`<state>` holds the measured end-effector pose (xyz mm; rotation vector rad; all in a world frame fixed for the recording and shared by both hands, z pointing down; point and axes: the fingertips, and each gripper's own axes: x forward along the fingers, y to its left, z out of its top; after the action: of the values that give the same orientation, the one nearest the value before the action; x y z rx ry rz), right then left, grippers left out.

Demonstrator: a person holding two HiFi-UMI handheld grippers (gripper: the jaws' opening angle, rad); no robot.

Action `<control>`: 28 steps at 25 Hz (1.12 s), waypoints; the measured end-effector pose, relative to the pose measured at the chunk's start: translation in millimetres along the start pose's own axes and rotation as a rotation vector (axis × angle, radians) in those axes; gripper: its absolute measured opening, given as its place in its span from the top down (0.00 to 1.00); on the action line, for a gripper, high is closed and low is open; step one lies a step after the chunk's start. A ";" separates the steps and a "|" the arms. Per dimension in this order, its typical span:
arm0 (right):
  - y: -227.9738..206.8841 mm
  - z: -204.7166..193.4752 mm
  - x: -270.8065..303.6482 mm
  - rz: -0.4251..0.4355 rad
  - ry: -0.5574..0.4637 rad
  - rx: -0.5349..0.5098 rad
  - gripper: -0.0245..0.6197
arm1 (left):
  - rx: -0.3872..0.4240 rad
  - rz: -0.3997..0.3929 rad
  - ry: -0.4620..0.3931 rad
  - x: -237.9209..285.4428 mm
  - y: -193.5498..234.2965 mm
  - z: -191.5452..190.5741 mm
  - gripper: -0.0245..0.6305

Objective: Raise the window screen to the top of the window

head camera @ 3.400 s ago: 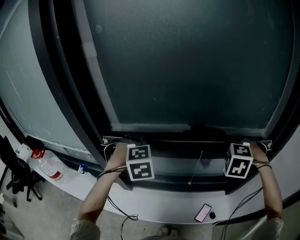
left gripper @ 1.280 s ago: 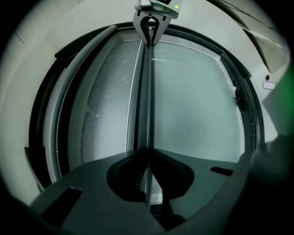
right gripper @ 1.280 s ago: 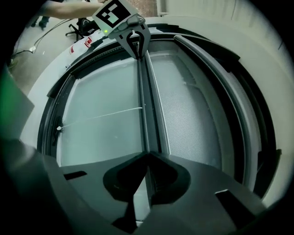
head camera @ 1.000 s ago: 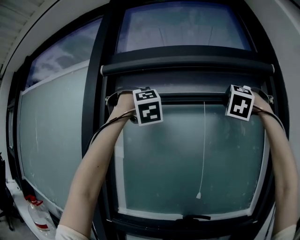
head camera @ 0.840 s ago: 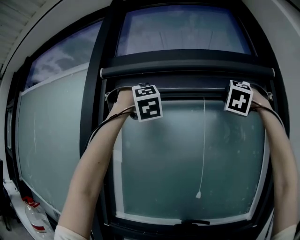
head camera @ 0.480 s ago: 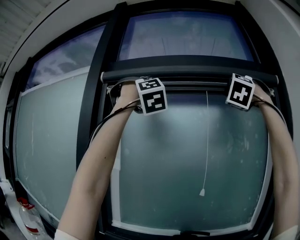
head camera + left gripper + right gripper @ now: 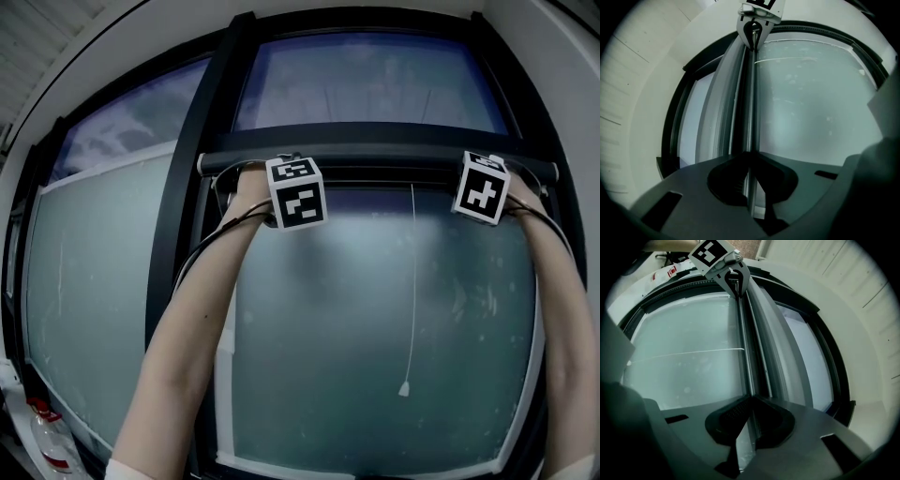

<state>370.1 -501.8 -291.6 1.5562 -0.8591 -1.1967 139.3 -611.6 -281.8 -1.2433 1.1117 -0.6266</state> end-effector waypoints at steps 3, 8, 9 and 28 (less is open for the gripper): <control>-1.4 -1.8 -1.9 -0.021 -0.007 0.039 0.93 | -0.054 0.037 -0.027 -0.9 1.1 3.2 0.93; -5.2 -6.2 -9.1 -0.068 -0.102 0.296 0.90 | -0.490 0.123 -0.180 -18.3 10.0 -3.2 0.93; -8.7 -5.7 -10.8 -0.115 -0.130 0.343 0.89 | -0.601 0.153 -0.223 -23.3 10.6 -5.7 0.96; 357.4 1.4 -165.9 -0.013 -0.431 1.417 0.87 | -1.298 -0.073 -0.428 -168.7 -333.9 -7.3 0.96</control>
<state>331.2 -454.7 97.6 2.3517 -2.2879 -0.9013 129.7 -555.1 88.0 -2.3645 1.0827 0.4496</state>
